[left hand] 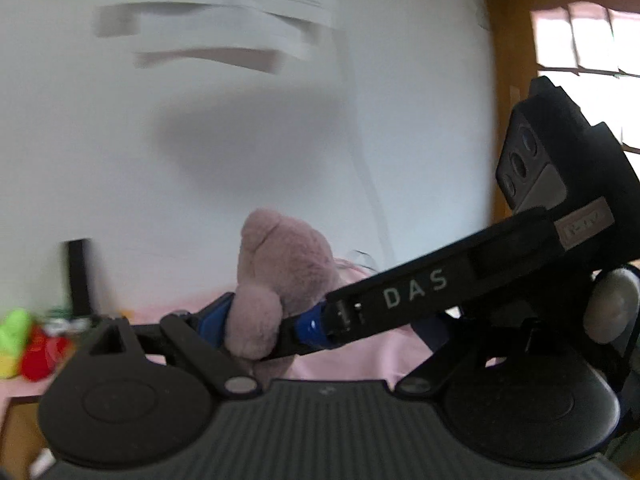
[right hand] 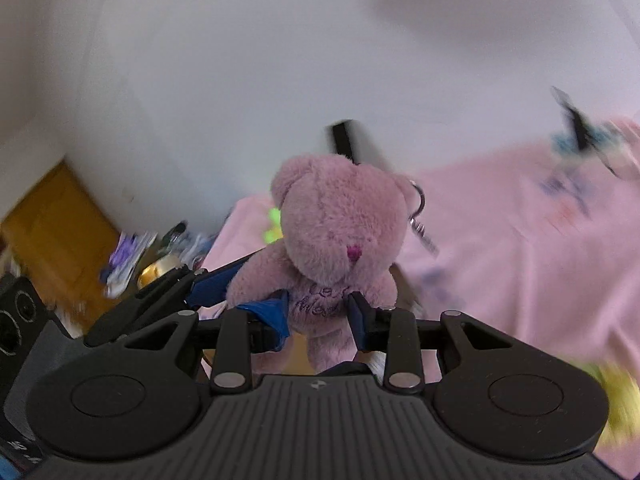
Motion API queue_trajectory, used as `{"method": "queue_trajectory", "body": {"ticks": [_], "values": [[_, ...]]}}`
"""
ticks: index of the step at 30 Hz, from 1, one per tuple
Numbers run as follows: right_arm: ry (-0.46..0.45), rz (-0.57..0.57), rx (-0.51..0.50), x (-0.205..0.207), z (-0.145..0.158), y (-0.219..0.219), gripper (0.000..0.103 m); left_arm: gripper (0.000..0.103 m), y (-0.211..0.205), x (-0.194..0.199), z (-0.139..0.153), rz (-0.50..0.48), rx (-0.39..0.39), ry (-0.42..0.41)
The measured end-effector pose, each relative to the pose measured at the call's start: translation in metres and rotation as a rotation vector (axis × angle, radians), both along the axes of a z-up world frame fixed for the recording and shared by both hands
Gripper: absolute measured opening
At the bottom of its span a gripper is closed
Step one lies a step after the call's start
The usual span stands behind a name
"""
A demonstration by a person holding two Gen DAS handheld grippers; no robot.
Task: Organize soft objects
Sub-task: 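Carry the pink teddy bear into the box and lower it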
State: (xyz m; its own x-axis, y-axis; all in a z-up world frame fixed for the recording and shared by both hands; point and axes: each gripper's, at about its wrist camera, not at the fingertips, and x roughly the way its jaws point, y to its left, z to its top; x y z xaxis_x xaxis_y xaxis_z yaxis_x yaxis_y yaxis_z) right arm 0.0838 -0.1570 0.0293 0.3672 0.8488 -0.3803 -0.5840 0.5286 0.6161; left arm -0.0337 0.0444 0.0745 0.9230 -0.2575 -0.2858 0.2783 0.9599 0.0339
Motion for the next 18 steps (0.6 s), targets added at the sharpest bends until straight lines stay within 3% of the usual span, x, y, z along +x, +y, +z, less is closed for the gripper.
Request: {"method": "queue_trajectory", "body": {"ticks": [5, 11, 18], "values": [[-0.102, 0.147, -0.065, 0.018, 0.021, 0.091, 0.016, 0.091, 0.074, -0.008, -0.008, 0.164, -0.07, -0.011], [-0.174, 0.321, -0.232, 0.022, 0.013, 0.196, 0.016, 0.091, 0.149, 0.0, -0.057, 0.324, -0.218, 0.068], [-0.101, 0.45, -0.369, 0.026, -0.033, 0.274, 0.016, 0.091, 0.212, 0.008, -0.11, 0.404, -0.336, 0.241]]}}
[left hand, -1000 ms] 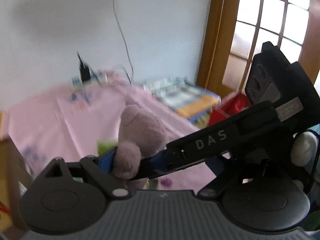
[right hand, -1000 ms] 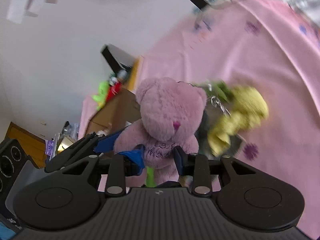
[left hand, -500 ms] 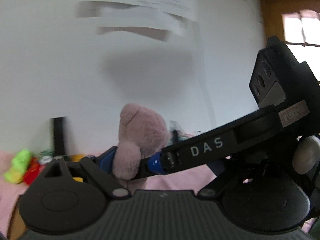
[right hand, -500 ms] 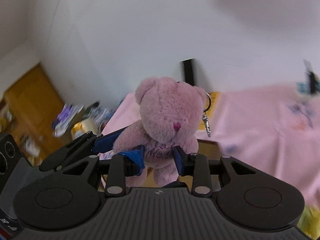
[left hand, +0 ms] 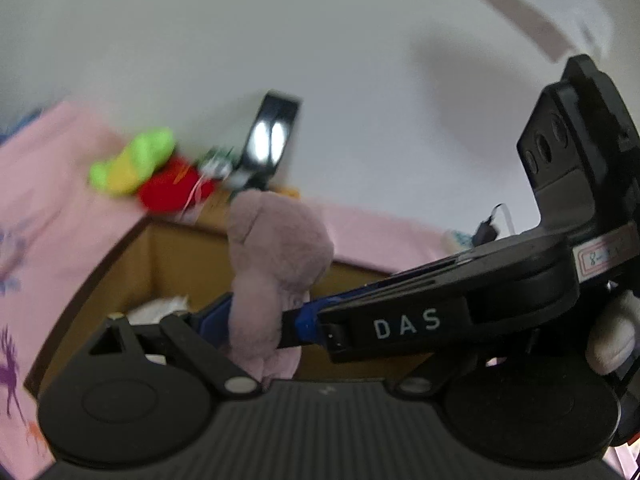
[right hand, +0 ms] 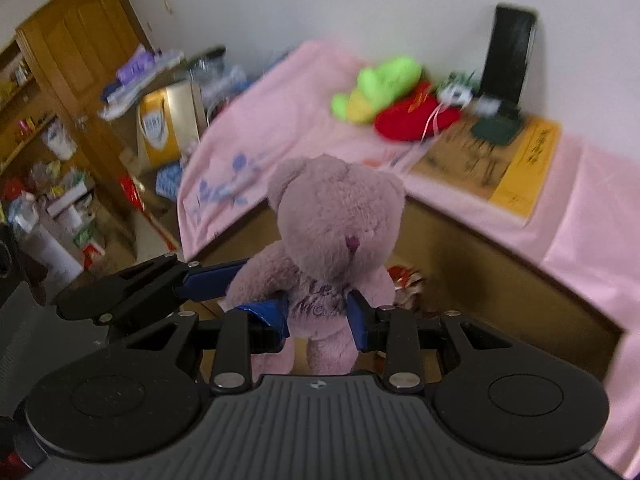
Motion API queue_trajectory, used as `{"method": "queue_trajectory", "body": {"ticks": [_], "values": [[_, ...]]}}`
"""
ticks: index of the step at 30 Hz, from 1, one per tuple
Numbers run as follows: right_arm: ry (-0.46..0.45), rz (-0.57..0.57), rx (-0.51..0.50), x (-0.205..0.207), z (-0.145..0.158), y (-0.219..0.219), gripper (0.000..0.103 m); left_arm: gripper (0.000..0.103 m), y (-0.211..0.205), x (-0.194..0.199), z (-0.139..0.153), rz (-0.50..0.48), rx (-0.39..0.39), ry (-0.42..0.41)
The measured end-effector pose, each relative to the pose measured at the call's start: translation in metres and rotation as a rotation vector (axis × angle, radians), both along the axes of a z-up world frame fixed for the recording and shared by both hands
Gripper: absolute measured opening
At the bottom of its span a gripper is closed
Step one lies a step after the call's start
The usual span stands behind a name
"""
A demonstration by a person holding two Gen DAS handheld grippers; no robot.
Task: Organize soft objects
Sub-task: 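Carry the pink teddy bear into the box and lower it, then open the right gripper to release the teddy bear and withdraw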
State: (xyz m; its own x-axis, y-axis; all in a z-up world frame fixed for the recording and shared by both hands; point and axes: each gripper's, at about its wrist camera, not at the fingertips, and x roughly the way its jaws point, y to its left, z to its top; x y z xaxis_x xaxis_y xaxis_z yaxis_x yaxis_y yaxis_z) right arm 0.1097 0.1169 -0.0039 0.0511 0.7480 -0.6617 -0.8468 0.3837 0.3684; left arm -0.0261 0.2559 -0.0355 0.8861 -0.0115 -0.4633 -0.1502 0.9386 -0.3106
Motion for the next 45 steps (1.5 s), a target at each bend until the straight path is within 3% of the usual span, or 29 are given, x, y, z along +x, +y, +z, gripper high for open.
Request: {"method": "queue_trajectory", "body": {"ticks": [8, 19, 24, 32, 37, 45], "values": [[0.068, 0.064, -0.097, -0.003, -0.036, 0.048, 0.013, 0.09, 0.042, 0.002, -0.04, 0.085, -0.139, 0.144], [0.064, 0.071, -0.104, -0.002, -0.051, 0.065, 0.012, 0.092, 0.052, 0.015, -0.042, 0.087, -0.139, 0.224], [0.072, 0.051, -0.077, -0.002, -0.056, 0.064, 0.012, 0.092, 0.051, 0.013, -0.039, 0.083, -0.107, 0.256], [0.021, 0.043, -0.091, -0.007, -0.056, 0.075, 0.013, 0.097, 0.051, 0.007, -0.029, 0.112, 0.011, 0.29], [0.0, 0.031, -0.099, -0.005, -0.056, 0.083, 0.013, 0.098, 0.053, 0.006, -0.03, 0.14, 0.03, 0.313], [-0.011, -0.077, -0.099, 0.007, -0.064, 0.089, 0.013, 0.097, 0.06, 0.006, -0.034, 0.199, 0.068, 0.347]]}}
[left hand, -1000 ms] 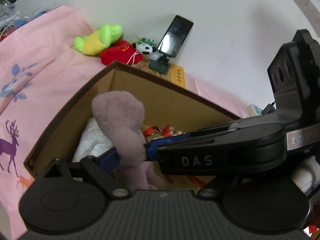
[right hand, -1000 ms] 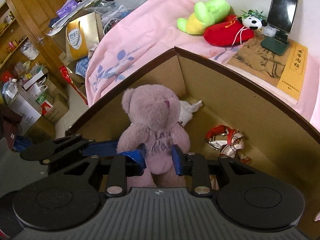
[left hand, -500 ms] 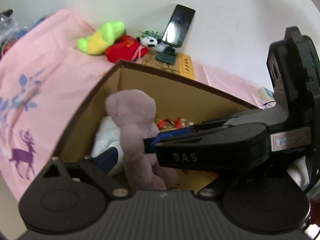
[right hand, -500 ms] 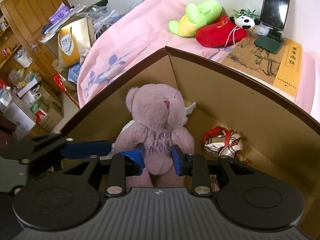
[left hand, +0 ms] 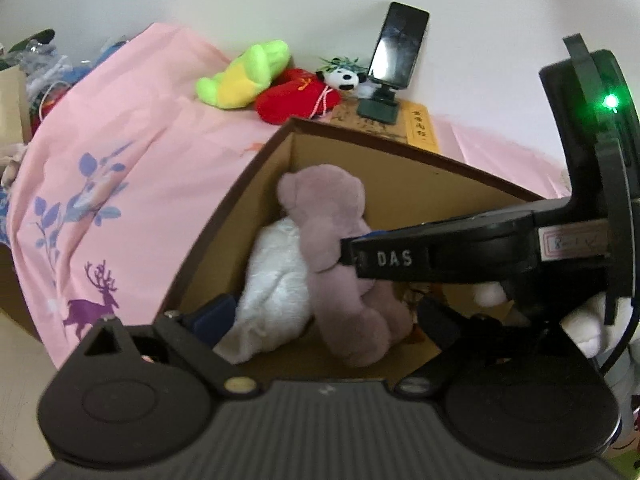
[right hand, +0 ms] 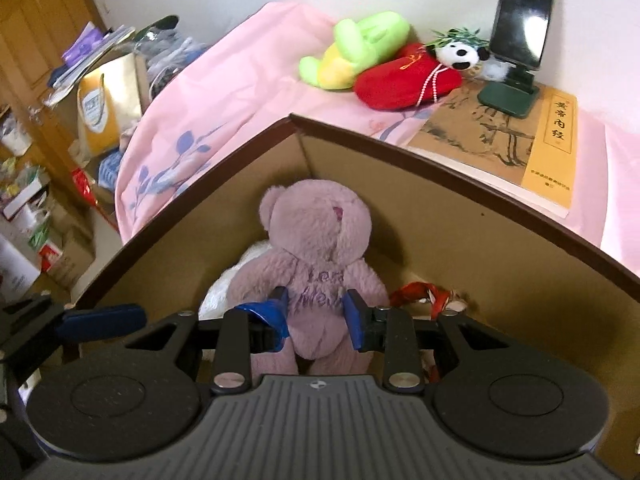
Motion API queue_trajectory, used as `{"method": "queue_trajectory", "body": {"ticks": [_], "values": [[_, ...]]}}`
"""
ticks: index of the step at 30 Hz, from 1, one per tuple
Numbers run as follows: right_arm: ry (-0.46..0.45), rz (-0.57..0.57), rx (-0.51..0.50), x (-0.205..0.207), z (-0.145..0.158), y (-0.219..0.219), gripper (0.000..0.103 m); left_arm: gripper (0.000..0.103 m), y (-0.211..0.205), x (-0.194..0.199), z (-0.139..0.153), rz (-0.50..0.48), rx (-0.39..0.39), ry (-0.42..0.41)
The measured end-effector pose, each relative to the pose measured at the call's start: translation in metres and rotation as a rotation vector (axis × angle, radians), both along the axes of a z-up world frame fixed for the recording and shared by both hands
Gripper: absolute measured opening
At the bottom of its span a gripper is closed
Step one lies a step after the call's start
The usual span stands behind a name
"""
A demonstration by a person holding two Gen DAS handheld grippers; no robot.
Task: Organize soft objects
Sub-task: 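Open the right gripper to release the teddy bear and withdraw, then move the right gripper to the pile onto the yellow cloth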
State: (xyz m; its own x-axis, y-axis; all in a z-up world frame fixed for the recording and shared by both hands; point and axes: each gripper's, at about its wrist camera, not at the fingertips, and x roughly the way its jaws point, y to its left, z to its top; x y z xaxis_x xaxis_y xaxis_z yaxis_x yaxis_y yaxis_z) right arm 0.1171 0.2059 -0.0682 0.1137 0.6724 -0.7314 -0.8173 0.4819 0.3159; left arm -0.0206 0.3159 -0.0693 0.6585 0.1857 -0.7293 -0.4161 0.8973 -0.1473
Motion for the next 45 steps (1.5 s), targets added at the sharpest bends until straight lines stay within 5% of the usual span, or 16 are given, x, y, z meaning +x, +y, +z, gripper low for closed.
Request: {"method": "queue_trajectory", "body": {"ticks": [11, 20, 29, 45], "values": [[0.082, -0.037, 0.062, 0.01, 0.0, -0.015, 0.016, 0.098, -0.009, 0.001, 0.005, -0.043, 0.009, -0.007], [0.045, -0.086, 0.06, 0.001, 0.02, -0.043, 0.016, 0.098, -0.024, 0.003, 0.021, -0.073, 0.044, 0.0], [0.035, -0.216, 0.092, -0.011, 0.041, -0.099, 0.016, 0.098, -0.061, 0.004, 0.043, -0.089, 0.1, 0.025], [-0.034, -0.282, 0.154, -0.04, 0.068, -0.193, 0.017, 0.098, -0.157, -0.014, 0.074, -0.09, 0.197, 0.025]]}}
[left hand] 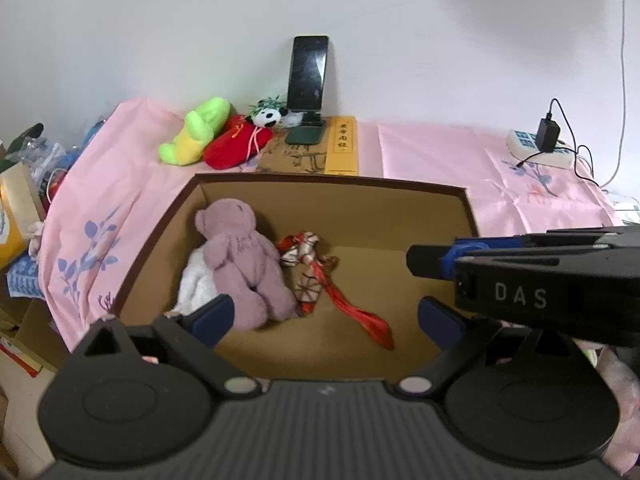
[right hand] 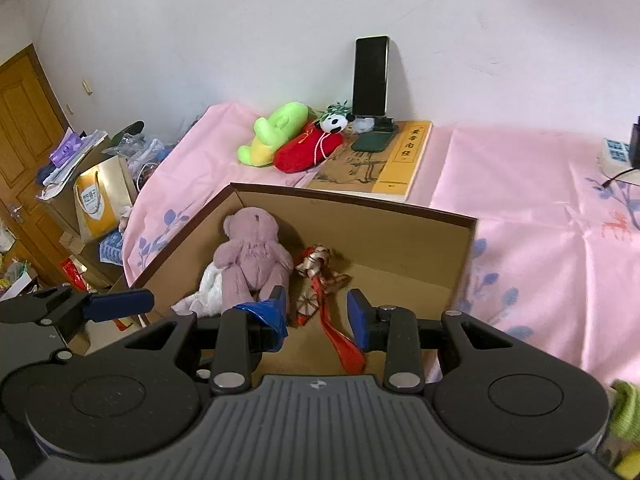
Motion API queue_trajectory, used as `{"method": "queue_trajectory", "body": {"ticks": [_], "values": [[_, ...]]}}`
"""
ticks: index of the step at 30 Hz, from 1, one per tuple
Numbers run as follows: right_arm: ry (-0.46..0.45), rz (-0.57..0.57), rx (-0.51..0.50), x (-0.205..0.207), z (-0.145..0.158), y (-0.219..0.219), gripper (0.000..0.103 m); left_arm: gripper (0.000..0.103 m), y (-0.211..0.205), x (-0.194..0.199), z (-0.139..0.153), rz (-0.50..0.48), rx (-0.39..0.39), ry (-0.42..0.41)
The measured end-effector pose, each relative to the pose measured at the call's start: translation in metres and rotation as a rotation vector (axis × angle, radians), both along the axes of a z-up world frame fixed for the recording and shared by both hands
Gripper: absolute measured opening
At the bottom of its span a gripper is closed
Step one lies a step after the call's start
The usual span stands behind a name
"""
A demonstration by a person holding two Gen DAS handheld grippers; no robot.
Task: Organize soft objects
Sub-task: 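Move the right gripper to the pile onto the yellow cloth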
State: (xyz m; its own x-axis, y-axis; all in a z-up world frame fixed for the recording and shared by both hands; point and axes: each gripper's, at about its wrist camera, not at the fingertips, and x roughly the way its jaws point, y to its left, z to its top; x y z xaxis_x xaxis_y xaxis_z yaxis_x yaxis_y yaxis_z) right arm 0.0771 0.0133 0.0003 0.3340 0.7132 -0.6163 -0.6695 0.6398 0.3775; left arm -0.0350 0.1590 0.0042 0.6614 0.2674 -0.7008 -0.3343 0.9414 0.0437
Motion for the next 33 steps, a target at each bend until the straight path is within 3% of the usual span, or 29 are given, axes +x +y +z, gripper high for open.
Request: {"method": "queue_trajectory", "body": {"ticks": [16, 33], "values": [[0.005, -0.008, 0.032, -0.032, -0.008, -0.075, 0.017, 0.098, -0.073, -0.016, -0.011, -0.062, -0.013, 0.043], [0.056, -0.23, 0.033, -0.046, -0.063, -0.198, 0.017, 0.098, -0.155, -0.004, -0.051, -0.358, -0.173, 0.079]]}}
